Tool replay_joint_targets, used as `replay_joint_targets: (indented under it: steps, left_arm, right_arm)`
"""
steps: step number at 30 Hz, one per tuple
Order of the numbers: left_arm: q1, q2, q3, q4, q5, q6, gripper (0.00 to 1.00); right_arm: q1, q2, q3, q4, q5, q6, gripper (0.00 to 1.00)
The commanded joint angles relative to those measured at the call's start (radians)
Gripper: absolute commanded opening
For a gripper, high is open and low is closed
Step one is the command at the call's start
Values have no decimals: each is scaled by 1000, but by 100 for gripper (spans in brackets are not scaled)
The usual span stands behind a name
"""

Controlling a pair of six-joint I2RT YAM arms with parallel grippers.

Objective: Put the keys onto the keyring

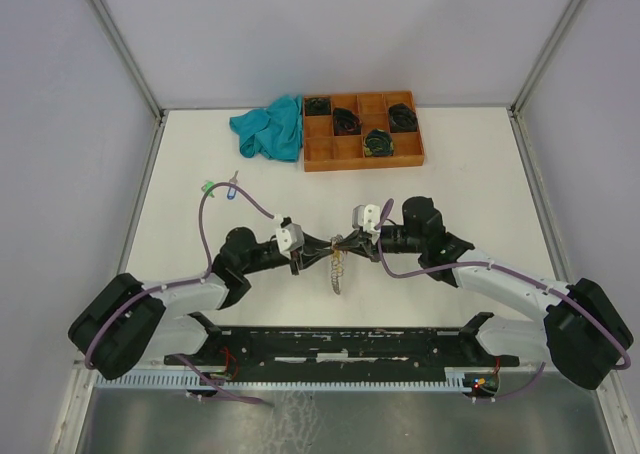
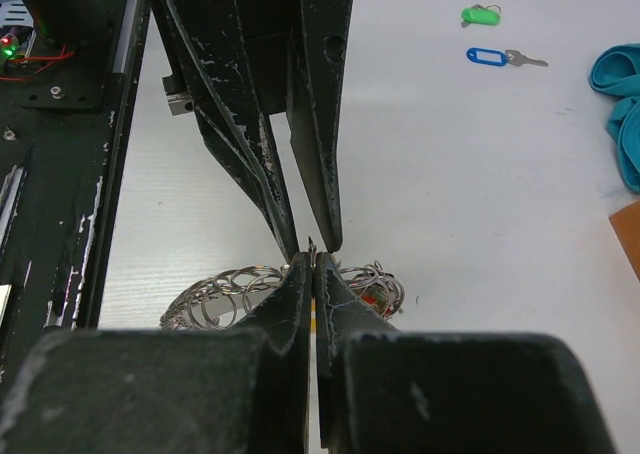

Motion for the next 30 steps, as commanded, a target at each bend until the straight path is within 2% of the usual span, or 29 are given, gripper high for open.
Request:
replay_joint_targets:
  steps: [1, 8, 15, 21, 26, 30]
  left_arm:
    - [7, 14, 44, 35, 43, 50, 25]
    - [8, 33, 61, 6, 72, 58, 3]
    - [7, 58, 57, 18, 83, 34, 3]
    - [7, 136, 57, 138, 95, -57, 3]
    - [6, 177, 53, 174, 68, -83, 3]
    - [13, 161, 52, 119, 54, -52, 3]
  right_arm:
    - [-3, -28, 22, 50, -36, -7, 1]
    - [-4, -39, 14, 68, -49, 10, 1]
    - [-20, -68, -41, 229, -1, 89, 1]
    - [-21, -51, -112, 436, 88, 176, 1]
    - [-21, -53, -127, 458, 116, 176, 1]
    - [-24, -61, -135, 441, 126, 161, 1]
